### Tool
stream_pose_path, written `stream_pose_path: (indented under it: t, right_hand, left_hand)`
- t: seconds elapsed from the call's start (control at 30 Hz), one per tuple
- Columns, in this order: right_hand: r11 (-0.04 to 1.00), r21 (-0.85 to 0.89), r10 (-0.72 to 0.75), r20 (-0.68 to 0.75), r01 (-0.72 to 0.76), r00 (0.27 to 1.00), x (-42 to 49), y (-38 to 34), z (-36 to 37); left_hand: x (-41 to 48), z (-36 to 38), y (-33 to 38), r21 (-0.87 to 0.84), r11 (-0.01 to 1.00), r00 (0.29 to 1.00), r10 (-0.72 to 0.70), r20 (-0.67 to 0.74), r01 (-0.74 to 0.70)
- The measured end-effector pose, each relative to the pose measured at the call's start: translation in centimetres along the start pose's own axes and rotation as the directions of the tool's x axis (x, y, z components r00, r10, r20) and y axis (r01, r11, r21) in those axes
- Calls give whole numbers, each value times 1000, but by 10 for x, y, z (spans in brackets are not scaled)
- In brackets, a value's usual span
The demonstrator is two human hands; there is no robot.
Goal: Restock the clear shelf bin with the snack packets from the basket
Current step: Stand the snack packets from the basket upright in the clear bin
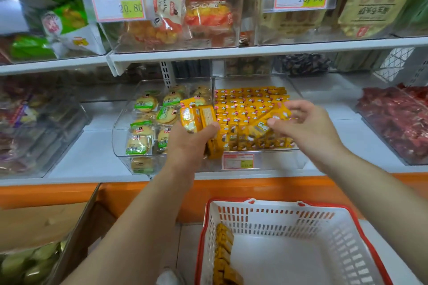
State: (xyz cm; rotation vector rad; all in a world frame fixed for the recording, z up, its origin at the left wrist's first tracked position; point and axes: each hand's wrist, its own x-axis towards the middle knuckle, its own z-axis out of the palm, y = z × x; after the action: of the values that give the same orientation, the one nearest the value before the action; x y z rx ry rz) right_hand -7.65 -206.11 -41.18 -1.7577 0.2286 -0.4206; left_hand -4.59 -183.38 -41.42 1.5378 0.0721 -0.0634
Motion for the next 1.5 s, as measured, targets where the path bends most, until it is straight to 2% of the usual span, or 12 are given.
stream_pose_path:
  t: [0.13, 0.23, 0.33, 0.5, 0.6, 0.77, 0.87, 1.0, 1.2, 1.27, 1.37, 1.5]
  right_hand:
    - [917, -353, -141, 145, 185, 979, 38, 0, 23]
    - [805, -533, -104, 305, 260, 947, 60, 9, 48]
    - [719, -632, -86, 332, 290, 939, 73, 24, 68]
    - [649, -706, -49, 333, 283, 942, 74, 47, 87]
    - [684, -691, -28, 296, 234, 955, 72, 54, 89]
    - [680, -696, -49, 271, 231, 961, 60, 34, 70]
    - [794, -542, -168, 243, 277, 955, 32, 17, 42]
    - [985, -135, -52, 365, 109, 930, -31, 0, 15]
    - [968, -213, -75, 250, 130, 965, -61, 1, 13]
    - [994, -100, -22, 204, 43, 979, -56, 4, 8]
    - [934, 292, 146, 209, -204, 967, -49, 8, -4]
    - [911, 263, 245, 275, -318, 930, -44, 11, -16]
  left_hand:
    - [5, -20, -1, 56, 998, 998, 15, -55, -12]
    - [6, -28, -1, 95, 995, 999, 1, -46, 3]
    - [7, -35, -2, 110, 994, 999, 3, -40, 1]
    - [9, -38, -5, 128, 992, 999, 9, -32, -5]
    - [10, -36, -6, 129, 992, 1000, -3, -20, 6]
    - [11, -28, -6, -11, 988, 986, -154, 63, 155]
    - [7, -17, -4, -89, 962, 960, -244, 139, 258]
    - [-5, 10, -6, -102, 959, 935, -229, 272, 264]
    - [-23, 45, -10, -138, 958, 912, -186, 367, 251]
    - [-23, 51, -9, -174, 947, 929, -207, 308, 269]
    - [-18, 53, -6, -205, 948, 956, -201, 214, 245]
    - [-17, 53, -7, -81, 980, 955, -154, 253, 180]
